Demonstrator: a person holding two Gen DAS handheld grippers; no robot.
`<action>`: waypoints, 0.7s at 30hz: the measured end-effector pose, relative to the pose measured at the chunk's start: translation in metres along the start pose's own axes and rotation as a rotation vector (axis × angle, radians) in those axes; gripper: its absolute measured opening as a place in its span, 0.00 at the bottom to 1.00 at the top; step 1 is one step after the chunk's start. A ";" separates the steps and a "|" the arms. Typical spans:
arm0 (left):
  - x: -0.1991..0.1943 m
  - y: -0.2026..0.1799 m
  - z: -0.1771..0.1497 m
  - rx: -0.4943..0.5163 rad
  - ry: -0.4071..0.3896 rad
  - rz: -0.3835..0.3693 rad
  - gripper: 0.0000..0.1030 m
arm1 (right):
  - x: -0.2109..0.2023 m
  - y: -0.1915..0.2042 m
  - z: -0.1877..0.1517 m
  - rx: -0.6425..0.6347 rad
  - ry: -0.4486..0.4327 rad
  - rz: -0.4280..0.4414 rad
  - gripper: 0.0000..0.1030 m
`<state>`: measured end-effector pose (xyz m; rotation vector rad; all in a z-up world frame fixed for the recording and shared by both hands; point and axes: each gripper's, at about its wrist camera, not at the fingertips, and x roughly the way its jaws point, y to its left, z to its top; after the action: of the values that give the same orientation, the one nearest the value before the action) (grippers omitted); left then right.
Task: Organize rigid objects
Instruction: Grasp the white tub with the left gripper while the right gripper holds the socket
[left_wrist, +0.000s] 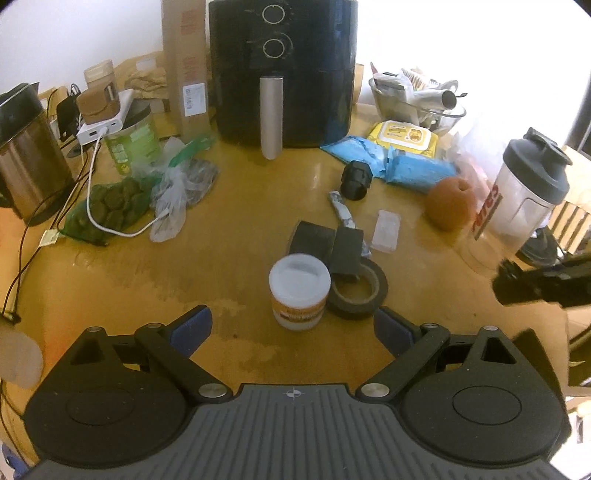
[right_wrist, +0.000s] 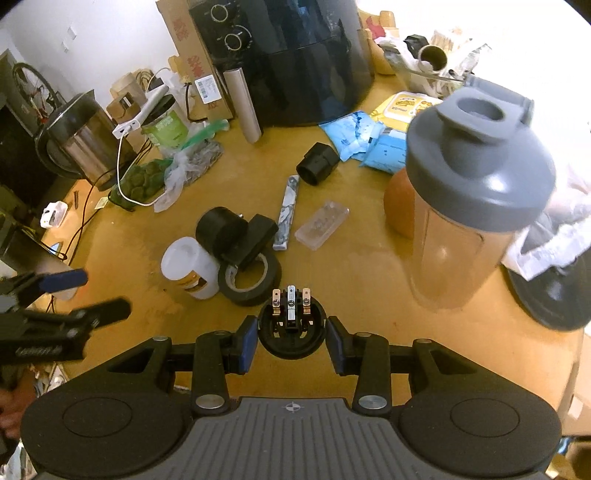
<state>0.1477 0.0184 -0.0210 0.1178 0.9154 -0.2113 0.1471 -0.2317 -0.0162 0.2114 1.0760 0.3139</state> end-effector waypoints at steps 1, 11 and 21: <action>0.004 0.000 0.002 0.004 0.001 -0.001 0.93 | -0.002 0.000 -0.002 0.008 -0.003 0.000 0.41; 0.042 0.003 0.014 0.024 0.044 -0.020 0.77 | -0.018 -0.008 -0.020 0.085 -0.021 -0.013 0.41; 0.079 -0.001 0.019 0.070 0.109 -0.027 0.52 | -0.031 -0.024 -0.035 0.167 -0.039 -0.046 0.41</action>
<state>0.2087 0.0037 -0.0721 0.1831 1.0190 -0.2644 0.1061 -0.2643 -0.0141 0.3394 1.0677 0.1779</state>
